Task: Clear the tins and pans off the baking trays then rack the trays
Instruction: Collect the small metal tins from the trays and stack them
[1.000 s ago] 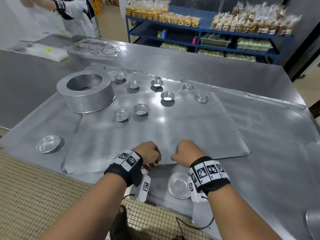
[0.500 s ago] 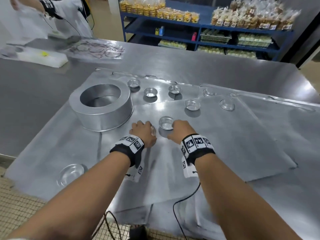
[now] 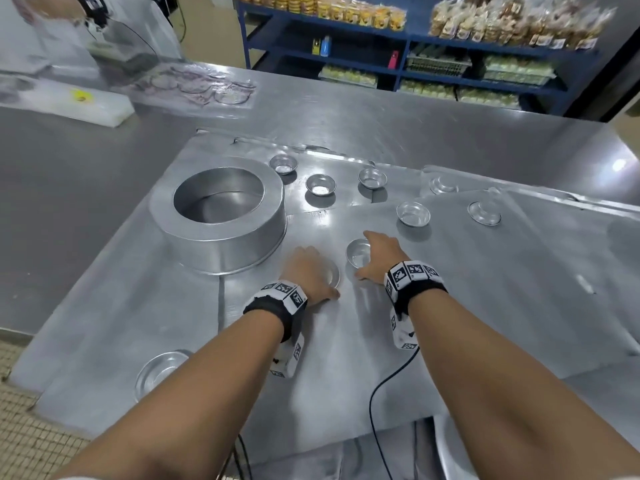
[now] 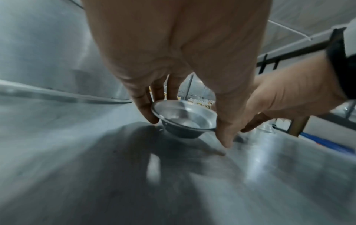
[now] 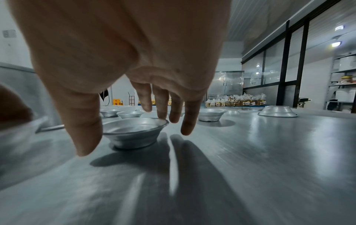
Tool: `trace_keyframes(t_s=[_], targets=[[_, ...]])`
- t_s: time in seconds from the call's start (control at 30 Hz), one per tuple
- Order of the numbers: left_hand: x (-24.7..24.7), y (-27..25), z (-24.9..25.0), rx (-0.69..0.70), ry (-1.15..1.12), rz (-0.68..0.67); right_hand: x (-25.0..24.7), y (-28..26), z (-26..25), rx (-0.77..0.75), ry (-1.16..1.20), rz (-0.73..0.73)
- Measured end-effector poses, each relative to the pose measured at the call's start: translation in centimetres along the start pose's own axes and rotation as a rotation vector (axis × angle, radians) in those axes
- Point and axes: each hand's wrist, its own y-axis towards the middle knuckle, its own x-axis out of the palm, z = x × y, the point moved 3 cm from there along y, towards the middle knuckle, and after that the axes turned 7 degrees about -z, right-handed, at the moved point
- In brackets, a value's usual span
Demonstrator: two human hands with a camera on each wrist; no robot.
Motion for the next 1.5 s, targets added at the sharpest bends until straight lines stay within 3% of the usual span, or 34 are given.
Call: trace_keyframes(t_s=[0.23, 0.37, 0.47, 0.67, 0.9, 1.07, 1.27, 1.5], targets=[[0.0, -4.3, -1.2, -0.004, -0.531, 0.174, 0.4, -1.0, 0.3, 0.005, 0.117, 0.074], [1.5, -6.9, -1.6, -0.012, -1.002, 0.165, 0.2, -3.0, 0.7, -0.030, 0.239, 0.134], [2.5, -8.5, -1.1, -0.019, -1.139, 0.134, 0.0, -5.2, 0.9, -0.073, 0.308, 0.165], [4.5, -10.3, 1.2, -0.129, -1.432, -0.095, 0.1, -10.5, 1.8, -0.208, 0.366, 0.210], [6.0, -11.8, 3.3, -0.117, -1.417, -0.148, 1.6, -15.4, 1.1, -0.418, 0.315, 0.135], [7.0, -13.2, 4.1, -0.097, -1.314, -0.098, 2.8, -17.1, 0.8, -0.491, 0.279, 0.128], [7.2, -14.8, 4.1, -0.059, -1.194, 0.002, 4.2, -18.0, 0.2, -0.528, 0.181, 0.096], [6.0, -16.8, 0.8, -0.070, -1.217, 0.084, 4.4, -18.1, -2.2, -0.547, 0.085, -0.092]])
